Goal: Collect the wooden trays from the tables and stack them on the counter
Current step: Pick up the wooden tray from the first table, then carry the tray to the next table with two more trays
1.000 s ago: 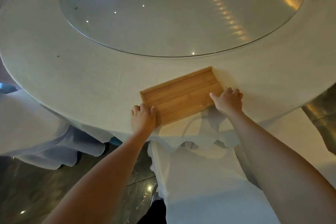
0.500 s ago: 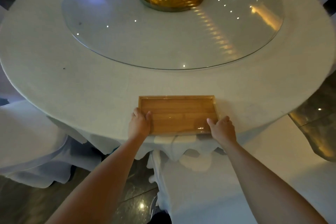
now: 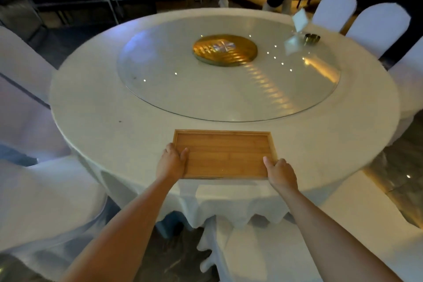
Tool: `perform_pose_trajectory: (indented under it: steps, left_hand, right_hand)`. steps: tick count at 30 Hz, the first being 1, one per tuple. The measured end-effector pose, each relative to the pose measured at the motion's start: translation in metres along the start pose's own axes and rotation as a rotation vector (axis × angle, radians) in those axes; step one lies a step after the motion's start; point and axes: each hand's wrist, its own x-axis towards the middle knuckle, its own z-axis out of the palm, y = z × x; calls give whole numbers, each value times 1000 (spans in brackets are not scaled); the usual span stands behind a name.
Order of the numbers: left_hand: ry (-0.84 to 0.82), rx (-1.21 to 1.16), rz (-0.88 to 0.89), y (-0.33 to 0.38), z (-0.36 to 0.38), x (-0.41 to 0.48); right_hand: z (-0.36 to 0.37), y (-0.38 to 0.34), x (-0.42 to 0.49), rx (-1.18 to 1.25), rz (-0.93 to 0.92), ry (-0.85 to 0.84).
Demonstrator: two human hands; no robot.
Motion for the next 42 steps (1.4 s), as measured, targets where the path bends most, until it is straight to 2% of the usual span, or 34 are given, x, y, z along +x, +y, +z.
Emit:
perform_pose_trajectory:
  steps: [8, 19, 31, 42]
  left_hand:
    - [177, -65, -27, -35, -74, -59]
    - [430, -210, -205, -133, -171, -193]
    - [733, -159, -553, -312, -309, -303]
    - [911, -135, -708, -538, -484, -339]
  right_hand:
    - [-15, -39, -65, 26, -272, 16]
    - [25, -86, -192, 73, -593, -205]
    - [164, -227, -366, 17, -921, -440]
    - [350, -409, -563, 67, -1119, -663]
